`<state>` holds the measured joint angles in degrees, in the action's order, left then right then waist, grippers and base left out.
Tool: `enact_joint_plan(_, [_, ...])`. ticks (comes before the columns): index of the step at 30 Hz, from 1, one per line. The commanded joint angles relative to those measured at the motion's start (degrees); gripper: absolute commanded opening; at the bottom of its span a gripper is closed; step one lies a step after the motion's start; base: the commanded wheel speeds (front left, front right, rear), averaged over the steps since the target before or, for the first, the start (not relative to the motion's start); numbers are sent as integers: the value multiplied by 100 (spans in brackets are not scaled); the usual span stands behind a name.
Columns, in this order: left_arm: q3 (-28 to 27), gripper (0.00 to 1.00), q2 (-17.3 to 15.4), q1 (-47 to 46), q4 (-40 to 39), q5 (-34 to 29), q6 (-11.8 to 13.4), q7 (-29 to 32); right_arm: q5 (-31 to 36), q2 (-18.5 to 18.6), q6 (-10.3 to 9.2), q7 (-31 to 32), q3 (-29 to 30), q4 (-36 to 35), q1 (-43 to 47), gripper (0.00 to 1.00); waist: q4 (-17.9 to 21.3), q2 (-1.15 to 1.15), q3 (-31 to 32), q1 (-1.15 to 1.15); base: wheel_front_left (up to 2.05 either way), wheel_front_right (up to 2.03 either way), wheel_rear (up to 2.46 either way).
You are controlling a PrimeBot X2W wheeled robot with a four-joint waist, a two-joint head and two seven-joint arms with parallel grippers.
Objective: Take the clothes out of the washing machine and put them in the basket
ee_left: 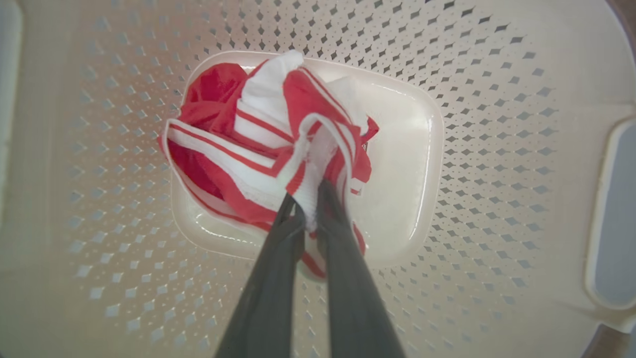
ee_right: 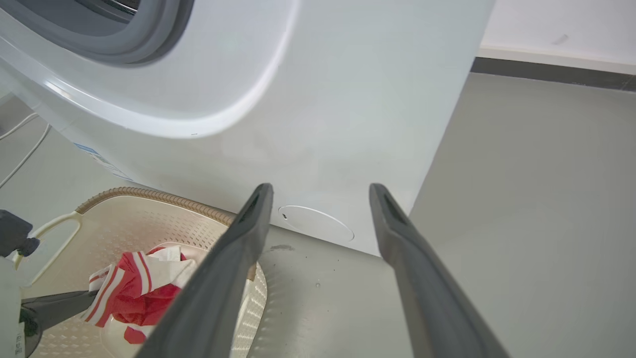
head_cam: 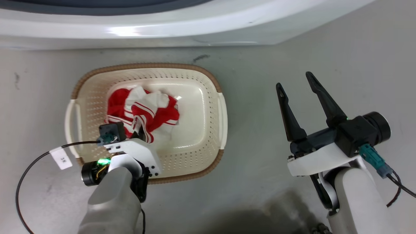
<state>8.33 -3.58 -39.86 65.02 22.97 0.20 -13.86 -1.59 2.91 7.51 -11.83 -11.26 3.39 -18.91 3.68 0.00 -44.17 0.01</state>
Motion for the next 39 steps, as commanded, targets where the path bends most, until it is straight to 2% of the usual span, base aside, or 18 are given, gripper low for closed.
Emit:
enact_joint_plan(1, [-28, 0, -67, -93, 59, 17, -17, -36, -33, -6, -4, -44, -16, 17, -120, 100, 198, 0, -210, -1, 0, 0, 0])
enact_joint_plan(5, [-70, 0, -194, -213, 464, 50, 27, -67, -130, -6, -4, -145, -50, 174, -225, 100, 315, 0, -297, -1, 0, 0, 0])
enact_joint_plan(7, [-75, 46, -236, -244, 559, 70, 18, -89, -153, -7, -4, -187, -43, 244, -261, 100, 339, 0, -283, -1, 0, 0, 0])
enact_joint_plan(8, [-56, 100, -253, -250, 595, 57, 5, -100, -160, -6, -4, -202, -24, 297, -262, 100, 340, 0, -251, -1, 0, 0, 0])
enact_joint_plan(15, [-49, 100, -202, 74, 692, 76, -12, -137, -109, -5, -4, -290, 143, 637, -116, 100, 184, 0, 521, -1, 0, 0, 0])
enact_joint_plan(21, [-167, 100, -98, 771, 82, 16, 32, -139, -32, -5, -4, -308, 323, 803, 234, 100, -51, 0, 1546, -1, 0, 0, 0])
enact_joint_plan(30, [-381, 100, 13, 2073, -1479, -402, 91, -135, 171, -4, -4, -83, 746, 556, 882, 100, -333, 0, 2803, -1, 0, 0, 0])
enact_joint_plan(39, [-544, 100, 65, 2867, -3324, -887, 101, -136, 218, -4, -4, 233, 1034, 1, 1342, 100, -524, 0, 3403, -1, 0, 0, 0])
